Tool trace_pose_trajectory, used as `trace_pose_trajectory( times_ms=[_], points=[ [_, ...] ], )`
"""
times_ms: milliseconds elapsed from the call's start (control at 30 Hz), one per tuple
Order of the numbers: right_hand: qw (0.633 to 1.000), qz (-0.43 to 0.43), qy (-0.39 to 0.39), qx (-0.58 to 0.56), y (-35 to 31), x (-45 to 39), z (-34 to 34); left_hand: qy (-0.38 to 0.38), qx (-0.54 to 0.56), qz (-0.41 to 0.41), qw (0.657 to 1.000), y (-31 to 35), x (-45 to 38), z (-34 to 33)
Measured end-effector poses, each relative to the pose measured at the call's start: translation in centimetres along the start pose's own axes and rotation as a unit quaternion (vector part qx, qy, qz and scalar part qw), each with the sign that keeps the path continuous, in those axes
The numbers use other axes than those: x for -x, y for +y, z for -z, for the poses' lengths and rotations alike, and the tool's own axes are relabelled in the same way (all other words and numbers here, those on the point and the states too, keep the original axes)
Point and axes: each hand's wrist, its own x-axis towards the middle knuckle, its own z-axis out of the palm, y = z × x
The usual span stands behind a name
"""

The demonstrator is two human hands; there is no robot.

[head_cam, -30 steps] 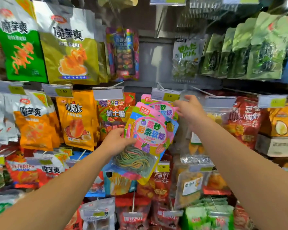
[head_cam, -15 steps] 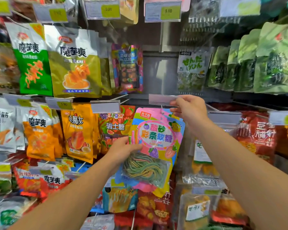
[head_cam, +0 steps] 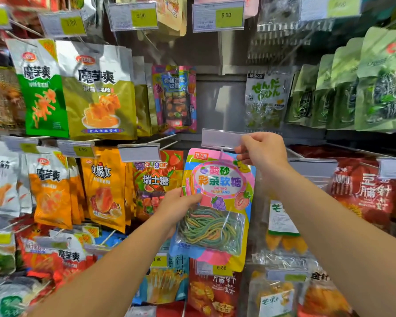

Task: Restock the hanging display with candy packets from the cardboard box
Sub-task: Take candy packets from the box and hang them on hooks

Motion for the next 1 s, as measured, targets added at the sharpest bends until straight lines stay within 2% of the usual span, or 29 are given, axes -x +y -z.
trace_pose_trajectory(
  times_ms=[233,733,1000],
  points=[
    [1.0,0.006,-0.003,-0.005,0.1,-0.1,0.0,-0.001,0.019,0.032,0.999,-0.8,0.3,-0.9],
    [0.999,0.03,0.015,0.002,0.7,0.3,-0.2,0.06,0.02,0.034,0.997,-0.6,0.5,-2.0],
    [0.999,0.023,0.009,-0.031,0.9,0.9,-0.1,0.055,-0.026,0.055,0.997,-0.2,-1.4,-3.0]
  ],
)
